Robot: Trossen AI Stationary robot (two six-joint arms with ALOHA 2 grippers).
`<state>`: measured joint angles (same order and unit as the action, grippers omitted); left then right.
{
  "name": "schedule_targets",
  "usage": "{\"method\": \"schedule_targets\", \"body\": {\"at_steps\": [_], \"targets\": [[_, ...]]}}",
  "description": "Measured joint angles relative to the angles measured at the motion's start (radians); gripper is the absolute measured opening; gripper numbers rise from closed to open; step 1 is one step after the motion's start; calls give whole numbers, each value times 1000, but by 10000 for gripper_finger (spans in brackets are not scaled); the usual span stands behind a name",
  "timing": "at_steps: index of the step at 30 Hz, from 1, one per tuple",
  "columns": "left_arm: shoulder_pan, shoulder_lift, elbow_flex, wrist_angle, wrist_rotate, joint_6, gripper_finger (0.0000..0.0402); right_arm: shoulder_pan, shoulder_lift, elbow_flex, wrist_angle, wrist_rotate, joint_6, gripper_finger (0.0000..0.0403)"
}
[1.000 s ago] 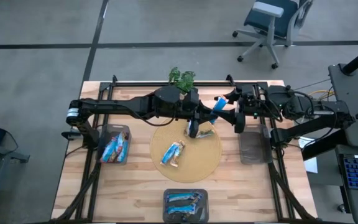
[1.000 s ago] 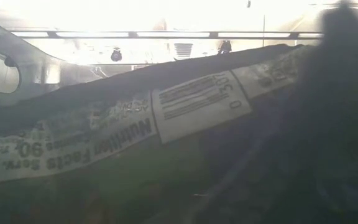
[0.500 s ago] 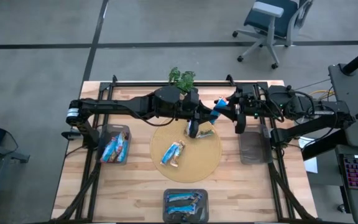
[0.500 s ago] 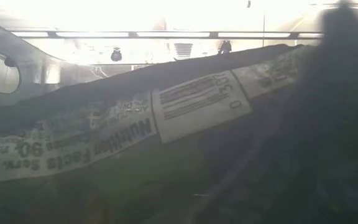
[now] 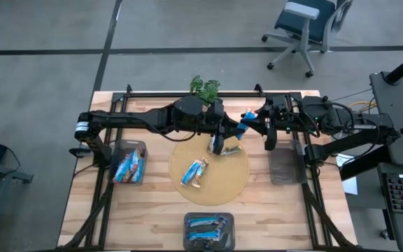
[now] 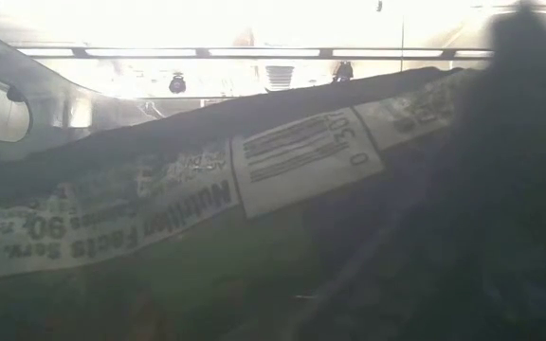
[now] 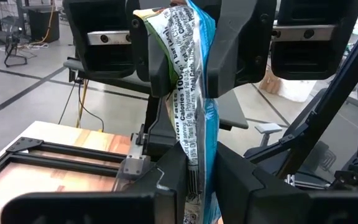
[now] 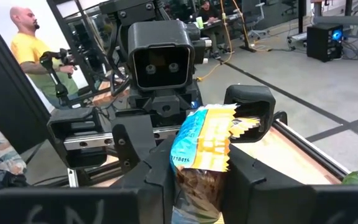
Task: Pick and place Granola Bars by type
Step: Put the yellow granola bar into the top right bin
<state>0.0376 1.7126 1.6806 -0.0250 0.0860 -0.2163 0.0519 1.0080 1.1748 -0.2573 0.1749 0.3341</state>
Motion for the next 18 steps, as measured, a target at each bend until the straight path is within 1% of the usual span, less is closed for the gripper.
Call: {"method": "schedule_targets", "body": {"at_steps": [3, 6, 14, 18], "targets": [[1, 0, 0, 0, 0, -13, 55, -1, 0, 0, 0, 0, -5, 77], [1, 0, 0, 2, 0, -14, 74, -1, 0, 0, 0, 0, -5, 72], [2, 0, 0, -16, -1, -22, 163, -1, 0, 0, -1, 0, -5, 66], [2, 0, 0, -17, -1, -24, 196, -1, 0, 0, -1, 0, -5, 66]]}}
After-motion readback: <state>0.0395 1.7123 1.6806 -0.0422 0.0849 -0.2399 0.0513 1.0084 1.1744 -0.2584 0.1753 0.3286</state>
